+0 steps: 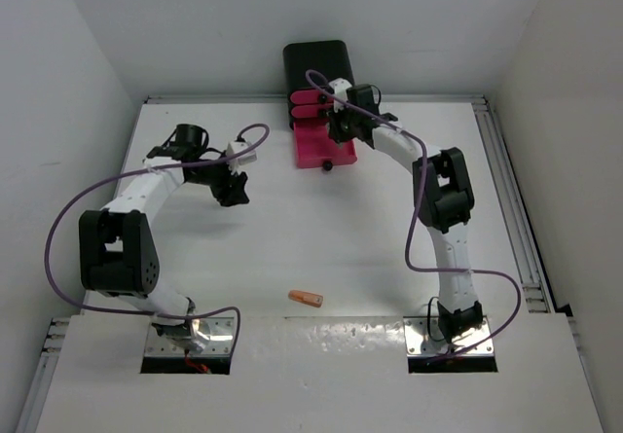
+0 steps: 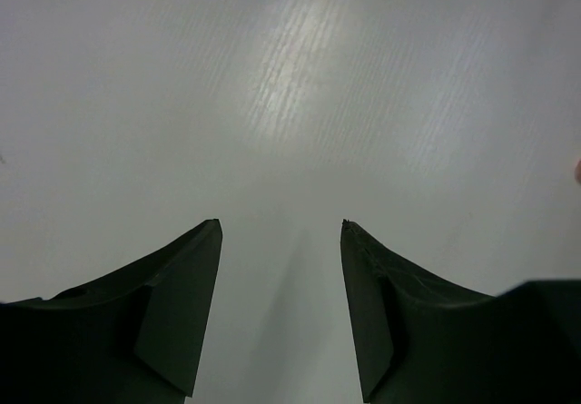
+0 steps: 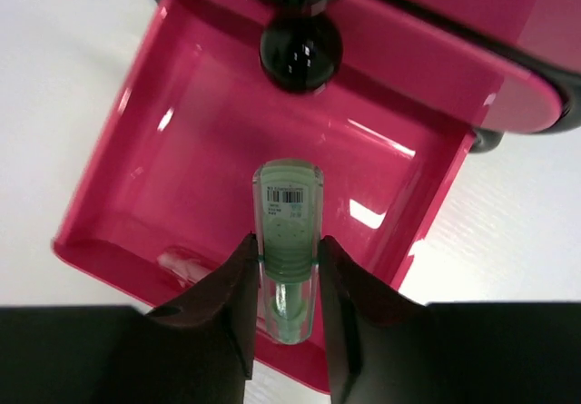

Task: Sort the stationery into containers
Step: Place the stationery in the drawer.

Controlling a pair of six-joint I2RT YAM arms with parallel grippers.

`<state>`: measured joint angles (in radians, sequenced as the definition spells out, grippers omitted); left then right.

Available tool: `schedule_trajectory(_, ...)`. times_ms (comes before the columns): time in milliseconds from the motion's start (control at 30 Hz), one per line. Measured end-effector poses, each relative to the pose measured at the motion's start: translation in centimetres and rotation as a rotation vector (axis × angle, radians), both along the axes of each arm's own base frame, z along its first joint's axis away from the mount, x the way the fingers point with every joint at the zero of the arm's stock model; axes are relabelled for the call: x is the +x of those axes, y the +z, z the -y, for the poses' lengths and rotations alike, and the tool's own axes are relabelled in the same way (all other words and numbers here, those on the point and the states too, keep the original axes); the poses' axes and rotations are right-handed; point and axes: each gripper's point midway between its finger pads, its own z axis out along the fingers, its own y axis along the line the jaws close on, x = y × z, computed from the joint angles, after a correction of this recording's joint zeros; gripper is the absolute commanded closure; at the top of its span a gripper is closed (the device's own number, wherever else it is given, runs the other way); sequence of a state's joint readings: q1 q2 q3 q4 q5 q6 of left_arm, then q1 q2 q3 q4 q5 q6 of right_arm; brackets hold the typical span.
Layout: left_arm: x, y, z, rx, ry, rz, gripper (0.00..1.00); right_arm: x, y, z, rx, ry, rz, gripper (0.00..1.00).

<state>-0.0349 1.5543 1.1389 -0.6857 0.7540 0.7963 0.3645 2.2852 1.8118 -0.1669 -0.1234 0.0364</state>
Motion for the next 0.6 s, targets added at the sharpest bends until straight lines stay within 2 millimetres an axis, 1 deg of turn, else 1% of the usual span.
schedule_trajectory(33, -0.2, 0.1, 0.3, 0.004, -0.021, 0.003, 0.38, -0.2, -0.4, 0.1, -0.001, -0.007, -0.008, 0.60)
schedule_trajectory(67, -0.4, 0.1, 0.6, 0.007, -0.045, 0.007, 0.38, -0.3, -0.7, 0.2, -0.003, -0.013, -0.017, 0.49)
schedule_trajectory(100, -0.7, 0.2, 1.0, 0.012, -0.072, 0.012, 0.38, -0.5, -0.8, 0.3, -0.002, -0.016, -0.026, 0.45)
schedule_trajectory(200, -2.1, -0.1, 2.7, 0.032, -0.183, 0.020, 0.38, -0.5, -0.6, 0.3, 0.006, -0.025, -0.037, 0.41)
schedule_trajectory(300, -3.8, -0.5, 4.7, 0.058, -0.311, 0.035, 0.39, -1.2, 0.6, 0.8, 0.027, -0.038, -0.050, 0.41)
schedule_trajectory(367, -5.1, -1.1, 6.1, 0.078, -0.400, 0.049, 0.40, -2.1, 2.4, 1.3, 0.045, -0.045, -0.055, 0.41)
schedule_trajectory(433, -6.6, -1.7, 7.4, 0.097, -0.489, 0.055, 0.40, -3.0, 5.1, 2.2, 0.074, -0.057, -0.042, 0.41)
schedule_trajectory(533, -8.9, -2.6, 9.5, 0.118, -0.627, 0.070, 0.41, -5.0, 9.3, 4.8, 0.109, -0.092, -0.003, 0.41)
schedule_trajectory(567, -9.8, -2.9, 10.1, 0.122, -0.671, 0.076, 0.41, -6.4, 10.6, 6.1, 0.114, -0.107, 0.010, 0.42)
schedule_trajectory(600, -10.5, -3.2, 10.5, 0.126, -0.707, 0.076, 0.41, -7.1, 10.9, 6.6, 0.113, -0.114, 0.010, 0.42)
